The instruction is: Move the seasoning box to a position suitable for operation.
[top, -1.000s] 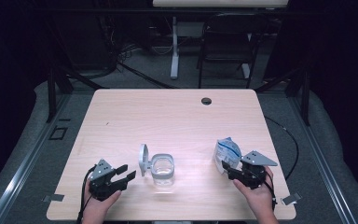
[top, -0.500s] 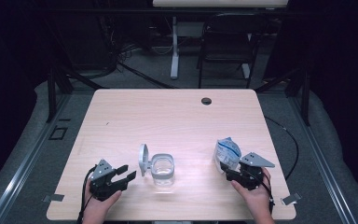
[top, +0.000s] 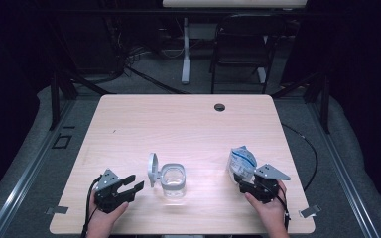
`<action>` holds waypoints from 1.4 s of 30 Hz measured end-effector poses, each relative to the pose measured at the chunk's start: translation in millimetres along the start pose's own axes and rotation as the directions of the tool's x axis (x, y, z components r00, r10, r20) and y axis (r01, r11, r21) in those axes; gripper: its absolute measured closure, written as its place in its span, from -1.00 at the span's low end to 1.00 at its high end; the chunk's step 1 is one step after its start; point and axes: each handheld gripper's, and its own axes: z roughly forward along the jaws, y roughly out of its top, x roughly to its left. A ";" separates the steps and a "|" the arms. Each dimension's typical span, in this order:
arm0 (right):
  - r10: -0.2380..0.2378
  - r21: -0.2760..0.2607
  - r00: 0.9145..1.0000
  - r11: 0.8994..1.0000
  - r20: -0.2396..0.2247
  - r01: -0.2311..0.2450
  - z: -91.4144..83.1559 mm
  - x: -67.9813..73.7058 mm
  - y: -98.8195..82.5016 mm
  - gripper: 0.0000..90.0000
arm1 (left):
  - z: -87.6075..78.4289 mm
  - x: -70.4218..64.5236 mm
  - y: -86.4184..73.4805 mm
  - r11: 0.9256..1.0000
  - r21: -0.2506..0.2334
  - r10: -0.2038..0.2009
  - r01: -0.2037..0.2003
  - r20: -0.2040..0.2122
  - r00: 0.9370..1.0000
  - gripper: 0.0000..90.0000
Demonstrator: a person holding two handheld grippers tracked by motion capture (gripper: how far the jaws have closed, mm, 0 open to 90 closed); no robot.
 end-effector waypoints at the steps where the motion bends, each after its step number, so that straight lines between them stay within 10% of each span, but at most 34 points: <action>1: -0.008 0.001 1.000 1.000 0.006 0.008 0.3 0.4 -0.2 -0.12 | -0.1 0.1 0.0 1.000 0.000 0.000 0.000 0.000 1.000 0.21; 9: -0.065 0.017 0.997 0.998 0.029 0.064 6.5 6.8 -2.9 -0.12 | -1.3 1.1 -0.1 1.000 -0.002 -0.004 0.004 -0.002 1.000 0.21; 42: -0.035 0.046 0.998 0.998 0.050 0.032 19.1 6.7 -18.0 -0.02 | -1.4 1.5 -1.2 1.000 0.003 -0.006 0.006 -0.002 1.000 0.21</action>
